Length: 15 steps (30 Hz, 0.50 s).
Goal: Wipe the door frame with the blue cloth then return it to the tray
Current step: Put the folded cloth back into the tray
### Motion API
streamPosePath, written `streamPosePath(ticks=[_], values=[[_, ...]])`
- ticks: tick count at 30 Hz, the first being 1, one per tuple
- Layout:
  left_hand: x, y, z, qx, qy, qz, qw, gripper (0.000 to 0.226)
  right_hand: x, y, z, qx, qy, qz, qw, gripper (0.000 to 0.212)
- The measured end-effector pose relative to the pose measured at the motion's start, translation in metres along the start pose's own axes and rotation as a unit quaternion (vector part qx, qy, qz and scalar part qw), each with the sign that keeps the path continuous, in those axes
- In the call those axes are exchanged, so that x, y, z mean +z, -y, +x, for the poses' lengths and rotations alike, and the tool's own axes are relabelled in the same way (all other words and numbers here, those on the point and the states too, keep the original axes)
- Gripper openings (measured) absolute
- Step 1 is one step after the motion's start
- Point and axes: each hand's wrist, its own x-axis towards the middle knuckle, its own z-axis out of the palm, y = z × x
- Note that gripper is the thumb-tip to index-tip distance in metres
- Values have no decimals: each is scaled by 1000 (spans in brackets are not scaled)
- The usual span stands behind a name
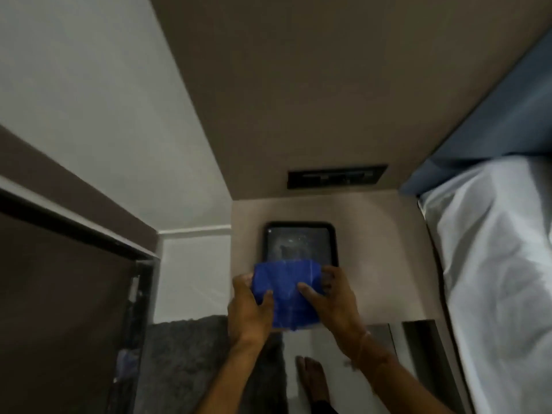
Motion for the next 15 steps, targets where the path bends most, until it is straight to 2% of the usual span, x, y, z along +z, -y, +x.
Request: streamPosePath(ticks=[3, 6, 9, 12, 15], values=[[55, 22, 59, -2, -21, 19, 1000, 36, 6, -37, 74, -14, -12, -49, 999, 51], [89, 35, 94, 65, -21, 15, 998, 38, 12, -61, 119, -40, -15, -91, 995, 49], [118, 53, 114, 105, -9, 108, 988, 51, 23, -90, 144, -101, -38, -258, 960, 66], [130, 77, 119, 168, 27, 282, 944, 63, 34, -115, 148, -175, 12, -391, 904, 67], [128, 98, 122, 205, 96, 402, 887, 75, 42, -136, 144, -174, 67, -478, 858, 65]])
